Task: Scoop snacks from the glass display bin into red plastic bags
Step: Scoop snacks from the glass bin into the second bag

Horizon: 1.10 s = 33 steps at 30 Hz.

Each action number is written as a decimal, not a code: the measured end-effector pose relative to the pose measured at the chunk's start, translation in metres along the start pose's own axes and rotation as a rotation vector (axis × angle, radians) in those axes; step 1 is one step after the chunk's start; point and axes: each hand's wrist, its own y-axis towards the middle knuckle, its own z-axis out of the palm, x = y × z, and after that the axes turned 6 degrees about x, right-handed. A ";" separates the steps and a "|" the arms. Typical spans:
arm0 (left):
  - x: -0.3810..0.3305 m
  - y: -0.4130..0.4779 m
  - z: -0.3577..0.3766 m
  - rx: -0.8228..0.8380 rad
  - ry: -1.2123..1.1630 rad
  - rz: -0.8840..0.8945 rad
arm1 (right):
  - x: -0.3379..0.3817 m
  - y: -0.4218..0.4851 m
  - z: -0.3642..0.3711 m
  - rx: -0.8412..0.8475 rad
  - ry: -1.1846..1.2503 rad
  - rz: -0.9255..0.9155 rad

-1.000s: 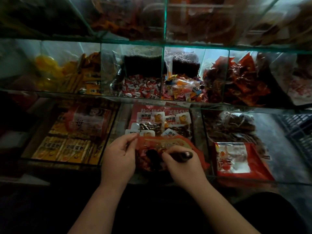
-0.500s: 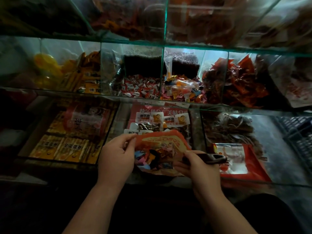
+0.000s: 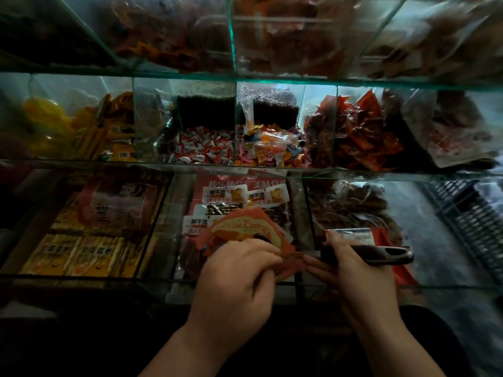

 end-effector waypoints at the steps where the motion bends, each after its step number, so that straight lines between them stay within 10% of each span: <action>1: -0.007 0.001 0.003 0.026 -0.081 0.032 | 0.004 -0.001 -0.003 -0.007 0.012 0.018; 10: 0.051 0.010 0.028 0.274 0.120 -0.691 | 0.023 -0.018 -0.010 0.028 0.062 0.039; 33: 0.044 0.062 0.018 -0.066 0.270 -0.249 | 0.082 -0.067 0.008 0.322 0.151 -0.136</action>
